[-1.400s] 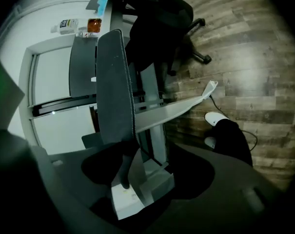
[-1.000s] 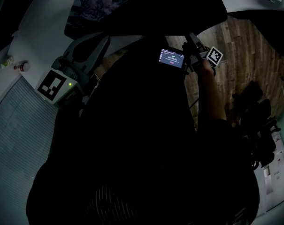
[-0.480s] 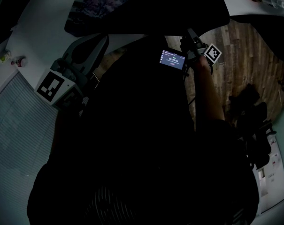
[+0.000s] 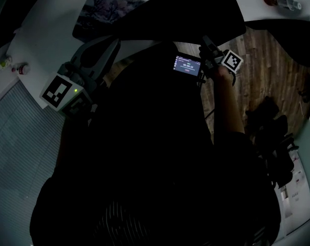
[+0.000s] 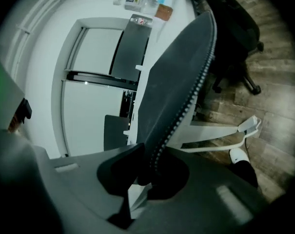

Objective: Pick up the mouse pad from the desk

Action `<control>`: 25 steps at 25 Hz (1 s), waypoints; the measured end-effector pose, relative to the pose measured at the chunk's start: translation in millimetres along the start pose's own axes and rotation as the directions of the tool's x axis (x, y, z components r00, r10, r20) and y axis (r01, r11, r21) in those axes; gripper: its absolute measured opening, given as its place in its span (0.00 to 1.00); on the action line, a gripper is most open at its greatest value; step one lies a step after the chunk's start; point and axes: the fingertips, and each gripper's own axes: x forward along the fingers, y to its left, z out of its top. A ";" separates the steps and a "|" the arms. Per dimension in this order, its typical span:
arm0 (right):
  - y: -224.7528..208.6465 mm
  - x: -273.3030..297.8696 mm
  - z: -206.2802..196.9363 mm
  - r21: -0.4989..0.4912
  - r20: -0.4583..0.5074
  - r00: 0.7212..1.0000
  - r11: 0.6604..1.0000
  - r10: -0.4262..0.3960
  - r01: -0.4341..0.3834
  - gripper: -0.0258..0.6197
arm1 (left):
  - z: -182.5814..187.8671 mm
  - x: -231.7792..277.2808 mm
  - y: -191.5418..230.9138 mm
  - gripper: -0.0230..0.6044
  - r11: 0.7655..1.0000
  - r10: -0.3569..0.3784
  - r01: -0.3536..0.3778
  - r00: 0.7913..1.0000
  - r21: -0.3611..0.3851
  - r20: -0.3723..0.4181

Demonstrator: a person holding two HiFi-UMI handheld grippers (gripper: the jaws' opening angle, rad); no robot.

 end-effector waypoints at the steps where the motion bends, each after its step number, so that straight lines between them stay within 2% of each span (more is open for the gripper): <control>1: 6.8 1.8 2.0 -0.050 -0.028 1.000 0.999 -0.003 0.001 0.06 | 2.2 -1.4 -0.8 0.05 1.000 -0.001 0.001 1.000 0.005 0.007; 4: 25.0 8.0 11.8 -0.169 -0.094 0.995 0.986 -0.016 0.000 0.06 | 6.7 -6.6 -1.3 0.05 1.000 -0.002 0.002 1.000 0.020 0.024; 8: 24.1 10.9 34.7 -0.194 -0.086 0.988 0.975 -0.126 0.108 0.06 | 15.7 -12.7 -2.1 0.05 0.999 -0.005 0.003 0.998 0.038 0.057; 12: 48.7 26.0 62.9 -0.306 -0.091 0.984 0.944 -0.155 0.120 0.06 | 21.1 -13.8 -4.8 0.05 0.999 -0.001 -0.003 0.997 0.047 0.079; 14: 62.3 35.0 69.7 -0.387 -0.086 0.977 0.910 -0.196 0.149 0.06 | 16.6 -20.8 -2.3 0.05 0.999 0.005 -0.010 0.996 0.044 0.090; 17: 88.5 56.0 73.6 -0.525 -0.088 0.966 0.835 -0.244 0.164 0.06 | 10.2 -36.7 5.7 0.05 0.999 0.014 -0.019 0.993 0.040 0.121; 22: 117.4 87.5 74.0 -0.690 -0.132 0.942 0.711 -0.308 0.136 0.06 | 2.7 -51.6 17.2 0.05 0.999 0.045 -0.045 0.985 0.002 0.164; 25: 133.4 109.0 62.1 -0.754 -0.168 0.929 0.649 -0.331 0.095 0.06 | -6.6 -62.1 24.9 0.05 0.998 0.068 -0.064 0.980 -0.028 0.188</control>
